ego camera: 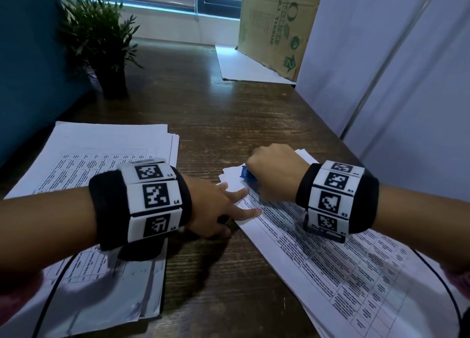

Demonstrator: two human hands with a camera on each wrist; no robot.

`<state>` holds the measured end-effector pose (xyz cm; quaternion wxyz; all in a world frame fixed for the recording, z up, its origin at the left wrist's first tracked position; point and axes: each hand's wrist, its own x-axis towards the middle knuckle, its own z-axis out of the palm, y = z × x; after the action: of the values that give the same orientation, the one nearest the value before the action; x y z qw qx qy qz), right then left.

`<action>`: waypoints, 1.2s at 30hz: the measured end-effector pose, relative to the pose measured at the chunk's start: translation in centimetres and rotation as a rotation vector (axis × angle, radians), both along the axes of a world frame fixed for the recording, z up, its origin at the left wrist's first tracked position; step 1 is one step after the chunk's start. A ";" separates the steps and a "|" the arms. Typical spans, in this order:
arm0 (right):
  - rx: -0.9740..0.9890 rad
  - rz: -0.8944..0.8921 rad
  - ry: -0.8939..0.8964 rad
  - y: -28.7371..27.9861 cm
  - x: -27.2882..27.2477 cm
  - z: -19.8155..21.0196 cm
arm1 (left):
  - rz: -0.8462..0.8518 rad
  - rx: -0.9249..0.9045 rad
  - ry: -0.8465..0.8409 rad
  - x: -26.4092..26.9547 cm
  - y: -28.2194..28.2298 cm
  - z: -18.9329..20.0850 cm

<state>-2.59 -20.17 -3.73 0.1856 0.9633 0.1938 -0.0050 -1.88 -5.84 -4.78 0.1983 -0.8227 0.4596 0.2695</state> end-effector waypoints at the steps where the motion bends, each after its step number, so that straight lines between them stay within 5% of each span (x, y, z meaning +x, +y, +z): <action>1: -0.006 0.015 0.001 0.0 0.0 -0.1 | 0.002 -0.001 0.000 0.0 0.0 0.0; 10: 0.476 -0.243 0.200 -4.9 2.0 -0.1 | 0.009 -0.021 -0.002 -0.1 0.0 0.0; 19: 0.368 -0.351 0.130 -8.0 2.8 -0.4 | 0.006 -0.027 -0.021 -0.1 0.1 -0.2; 26: 0.294 0.019 0.090 -4.0 3.1 0.1 | 0.004 -0.023 -0.021 -0.1 0.1 -0.2; 36: -0.068 0.260 0.079 -1.3 3.4 -0.8 | 0.002 -0.026 -0.027 0.0 0.1 -0.3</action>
<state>0.85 -21.46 -4.54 0.2094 0.9222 0.3240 -0.0257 -1.93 -5.72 -5.08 0.1936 -0.8291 0.4597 0.2525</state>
